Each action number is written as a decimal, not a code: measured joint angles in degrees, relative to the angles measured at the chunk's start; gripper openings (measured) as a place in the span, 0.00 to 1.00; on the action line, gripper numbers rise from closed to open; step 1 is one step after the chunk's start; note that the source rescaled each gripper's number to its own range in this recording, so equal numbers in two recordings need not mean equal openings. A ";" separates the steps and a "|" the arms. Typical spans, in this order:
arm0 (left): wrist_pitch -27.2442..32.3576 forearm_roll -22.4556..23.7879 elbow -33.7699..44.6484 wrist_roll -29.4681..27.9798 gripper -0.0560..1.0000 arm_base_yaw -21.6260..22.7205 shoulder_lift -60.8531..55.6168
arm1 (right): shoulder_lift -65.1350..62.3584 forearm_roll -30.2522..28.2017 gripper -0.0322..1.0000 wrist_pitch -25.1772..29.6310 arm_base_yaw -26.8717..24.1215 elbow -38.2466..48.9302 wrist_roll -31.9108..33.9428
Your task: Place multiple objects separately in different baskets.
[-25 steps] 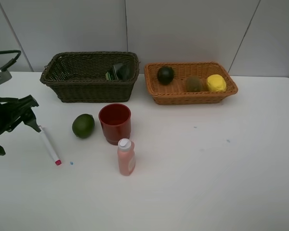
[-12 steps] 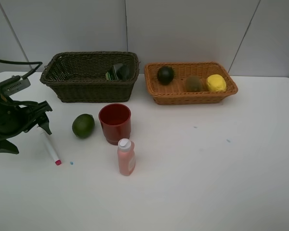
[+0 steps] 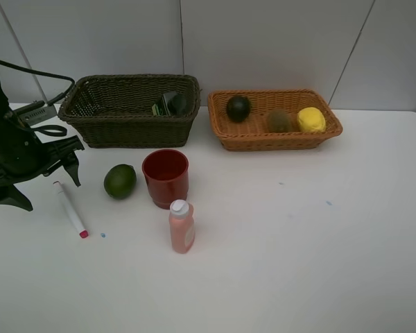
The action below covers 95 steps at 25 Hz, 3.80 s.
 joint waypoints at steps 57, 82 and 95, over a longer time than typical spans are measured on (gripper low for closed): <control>1.96 0.69 -3.28 -3.60 0.21 -3.29 10.34 | 0.00 0.00 0.99 -0.05 0.00 0.00 0.00; 5.52 0.59 -4.86 -2.94 0.23 -3.29 2.66 | 0.00 0.00 0.99 -0.05 0.00 0.00 0.00; 5.95 1.11 -8.80 0.24 0.23 -3.29 -15.21 | 0.00 0.00 0.99 -0.05 0.00 0.00 0.00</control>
